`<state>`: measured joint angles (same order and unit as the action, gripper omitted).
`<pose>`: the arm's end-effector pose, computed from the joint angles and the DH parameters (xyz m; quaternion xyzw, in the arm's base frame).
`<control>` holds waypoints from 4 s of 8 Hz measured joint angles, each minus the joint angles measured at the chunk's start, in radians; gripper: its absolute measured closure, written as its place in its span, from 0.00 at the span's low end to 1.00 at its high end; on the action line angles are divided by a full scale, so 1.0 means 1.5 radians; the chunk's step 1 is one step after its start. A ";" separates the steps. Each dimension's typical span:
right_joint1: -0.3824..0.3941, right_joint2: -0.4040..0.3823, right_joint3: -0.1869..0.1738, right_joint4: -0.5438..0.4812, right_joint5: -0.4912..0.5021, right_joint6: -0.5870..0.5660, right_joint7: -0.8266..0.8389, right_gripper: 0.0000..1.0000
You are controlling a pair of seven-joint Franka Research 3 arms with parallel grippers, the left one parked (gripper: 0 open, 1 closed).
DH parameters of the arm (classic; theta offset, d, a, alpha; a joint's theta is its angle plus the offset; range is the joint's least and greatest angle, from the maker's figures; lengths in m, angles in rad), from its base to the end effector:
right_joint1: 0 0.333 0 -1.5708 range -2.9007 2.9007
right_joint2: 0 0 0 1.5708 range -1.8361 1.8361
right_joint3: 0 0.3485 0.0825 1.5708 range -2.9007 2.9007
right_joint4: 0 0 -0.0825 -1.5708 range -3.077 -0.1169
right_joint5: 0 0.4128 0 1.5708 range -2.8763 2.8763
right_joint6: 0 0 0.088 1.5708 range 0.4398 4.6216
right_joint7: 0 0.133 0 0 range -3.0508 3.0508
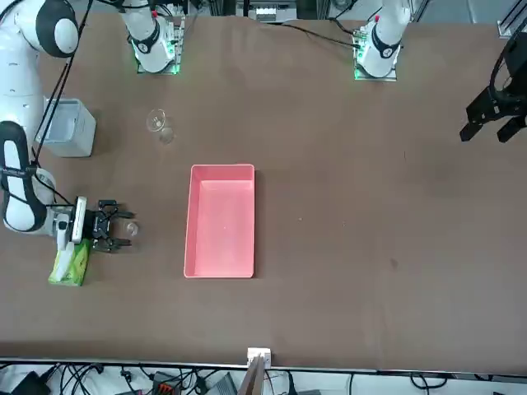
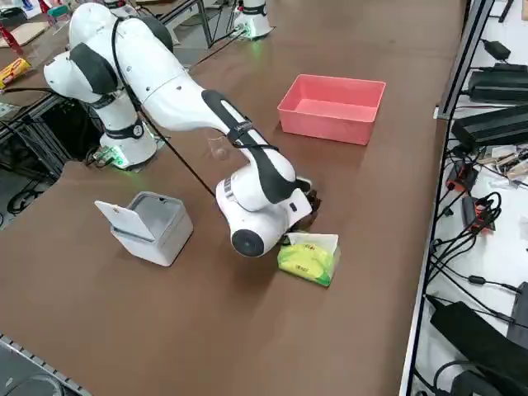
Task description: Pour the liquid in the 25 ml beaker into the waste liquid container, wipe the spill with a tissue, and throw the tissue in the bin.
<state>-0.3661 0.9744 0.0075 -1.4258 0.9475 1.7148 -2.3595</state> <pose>0.6845 -0.1542 0.0871 -0.6316 -0.5887 -0.3344 0.3777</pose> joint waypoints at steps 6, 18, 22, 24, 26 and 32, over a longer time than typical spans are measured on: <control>0.013 0.000 0.000 0.001 0.000 0.003 0.000 0.01; 0.017 0.000 0.000 0.006 0.002 0.008 0.000 0.52; 0.017 -0.013 0.000 0.018 0.002 0.008 0.000 0.52; 0.020 -0.036 0.000 0.023 0.002 0.008 0.000 0.52; 0.028 -0.054 0.000 0.025 0.002 0.008 0.000 0.52; 0.058 -0.110 0.000 0.025 -0.006 0.008 0.041 0.52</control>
<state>-0.2788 0.8097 0.0068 -1.3885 0.9379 1.7271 -2.2973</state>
